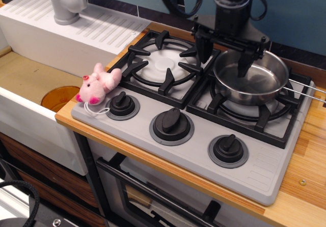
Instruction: Put pan on stove and put stuffedpig in pan
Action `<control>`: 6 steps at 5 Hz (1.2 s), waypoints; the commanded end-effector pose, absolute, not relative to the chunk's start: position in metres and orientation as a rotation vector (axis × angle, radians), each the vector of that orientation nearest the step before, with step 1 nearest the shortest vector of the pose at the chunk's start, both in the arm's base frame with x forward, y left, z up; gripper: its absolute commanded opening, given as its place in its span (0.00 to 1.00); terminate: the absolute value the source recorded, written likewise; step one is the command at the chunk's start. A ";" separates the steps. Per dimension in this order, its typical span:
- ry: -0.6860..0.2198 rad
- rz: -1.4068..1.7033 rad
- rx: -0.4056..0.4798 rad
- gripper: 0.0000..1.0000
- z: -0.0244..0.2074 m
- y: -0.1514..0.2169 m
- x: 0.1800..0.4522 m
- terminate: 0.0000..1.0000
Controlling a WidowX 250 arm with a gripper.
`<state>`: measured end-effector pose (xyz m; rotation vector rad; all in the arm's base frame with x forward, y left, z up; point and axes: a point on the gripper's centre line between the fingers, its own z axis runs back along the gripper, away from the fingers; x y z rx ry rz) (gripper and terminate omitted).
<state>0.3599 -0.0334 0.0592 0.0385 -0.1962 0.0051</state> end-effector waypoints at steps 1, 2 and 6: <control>-0.249 0.005 0.031 1.00 0.066 -0.034 0.357 0.00; -0.249 0.023 0.018 1.00 0.060 -0.038 0.356 0.00; -0.200 0.012 -0.009 0.00 0.069 -0.036 0.361 0.00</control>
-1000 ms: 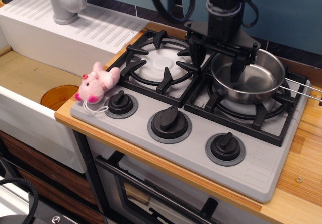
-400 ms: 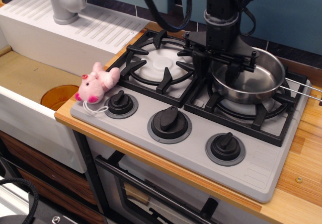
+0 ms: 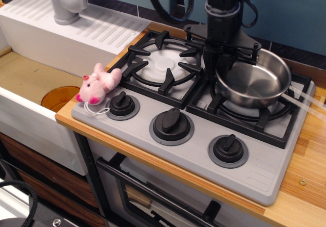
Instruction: Put pan on stove and put stuffedpig in pan
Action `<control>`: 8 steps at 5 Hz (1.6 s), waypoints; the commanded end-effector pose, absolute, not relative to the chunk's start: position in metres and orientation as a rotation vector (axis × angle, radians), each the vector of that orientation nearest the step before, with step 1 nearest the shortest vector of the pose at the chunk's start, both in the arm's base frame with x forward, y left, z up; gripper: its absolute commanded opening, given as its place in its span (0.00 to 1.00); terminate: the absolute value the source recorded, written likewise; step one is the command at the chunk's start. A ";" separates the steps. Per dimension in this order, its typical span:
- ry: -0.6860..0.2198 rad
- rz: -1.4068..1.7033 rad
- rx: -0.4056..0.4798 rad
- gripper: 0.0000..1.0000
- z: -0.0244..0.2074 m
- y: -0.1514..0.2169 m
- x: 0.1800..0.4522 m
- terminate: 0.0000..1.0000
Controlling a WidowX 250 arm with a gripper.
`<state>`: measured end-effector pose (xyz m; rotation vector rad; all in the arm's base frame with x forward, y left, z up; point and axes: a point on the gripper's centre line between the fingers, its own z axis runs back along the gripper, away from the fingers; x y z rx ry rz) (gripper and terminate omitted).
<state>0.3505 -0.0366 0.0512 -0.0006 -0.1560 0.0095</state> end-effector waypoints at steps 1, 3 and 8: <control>-0.188 0.015 -0.012 0.00 0.074 -0.037 0.361 0.00; -0.117 0.037 0.064 0.00 0.121 -0.031 0.349 0.00; -0.110 -0.047 0.158 0.00 0.151 0.048 0.360 0.00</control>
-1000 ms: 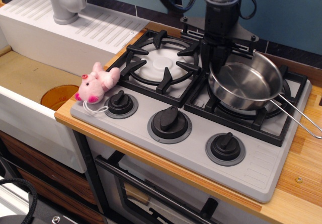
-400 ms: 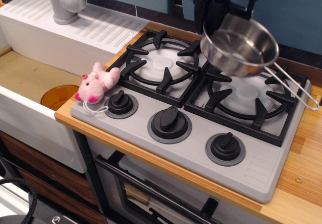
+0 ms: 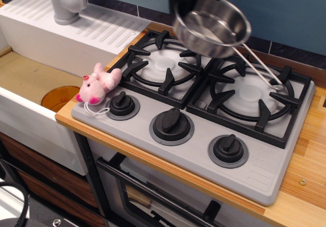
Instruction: Put pan on stove and put stuffedpig in pan
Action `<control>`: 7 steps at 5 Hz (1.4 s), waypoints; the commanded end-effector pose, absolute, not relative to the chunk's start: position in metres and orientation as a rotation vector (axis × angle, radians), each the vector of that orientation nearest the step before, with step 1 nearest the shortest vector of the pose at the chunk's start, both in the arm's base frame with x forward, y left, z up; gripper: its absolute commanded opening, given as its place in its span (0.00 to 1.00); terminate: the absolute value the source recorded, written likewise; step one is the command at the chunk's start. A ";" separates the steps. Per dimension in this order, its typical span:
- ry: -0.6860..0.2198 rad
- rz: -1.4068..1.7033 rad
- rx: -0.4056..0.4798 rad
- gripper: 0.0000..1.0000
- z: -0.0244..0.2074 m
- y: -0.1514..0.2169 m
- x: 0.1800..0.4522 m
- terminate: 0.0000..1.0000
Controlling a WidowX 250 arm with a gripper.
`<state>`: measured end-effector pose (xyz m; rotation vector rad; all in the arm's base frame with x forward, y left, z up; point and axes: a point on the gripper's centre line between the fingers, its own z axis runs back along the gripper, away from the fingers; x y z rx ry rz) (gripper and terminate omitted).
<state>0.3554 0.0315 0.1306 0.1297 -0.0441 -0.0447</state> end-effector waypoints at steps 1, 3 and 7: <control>-0.120 -0.055 0.160 0.00 0.148 0.060 0.357 0.00; -0.163 -0.088 0.154 0.00 0.124 0.086 0.361 0.00; -0.210 -0.119 0.122 1.00 0.094 0.102 0.363 0.00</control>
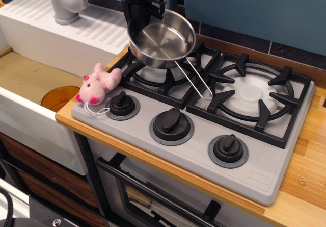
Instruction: Put pan on stove and put stuffedpig in pan
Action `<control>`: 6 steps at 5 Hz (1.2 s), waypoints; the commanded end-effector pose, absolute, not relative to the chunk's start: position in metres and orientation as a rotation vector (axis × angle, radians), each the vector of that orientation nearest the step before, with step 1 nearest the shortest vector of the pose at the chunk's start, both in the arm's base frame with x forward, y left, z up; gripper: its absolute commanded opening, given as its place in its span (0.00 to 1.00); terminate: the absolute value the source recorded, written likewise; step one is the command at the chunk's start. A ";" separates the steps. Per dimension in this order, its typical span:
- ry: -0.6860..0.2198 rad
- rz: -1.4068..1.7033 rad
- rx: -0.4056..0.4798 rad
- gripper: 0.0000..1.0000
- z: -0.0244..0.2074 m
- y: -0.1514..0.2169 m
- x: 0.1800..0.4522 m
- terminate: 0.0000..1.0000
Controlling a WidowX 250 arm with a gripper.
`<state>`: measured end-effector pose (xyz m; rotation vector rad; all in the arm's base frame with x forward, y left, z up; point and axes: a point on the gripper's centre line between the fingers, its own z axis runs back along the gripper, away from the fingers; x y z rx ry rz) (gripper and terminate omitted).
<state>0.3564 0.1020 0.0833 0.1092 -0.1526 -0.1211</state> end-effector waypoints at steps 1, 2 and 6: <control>-0.214 -0.117 0.121 1.00 0.096 0.100 0.365 0.00; -0.207 -0.114 0.115 1.00 0.099 0.095 0.364 0.00; -0.121 -0.154 0.184 1.00 0.145 0.077 0.359 0.00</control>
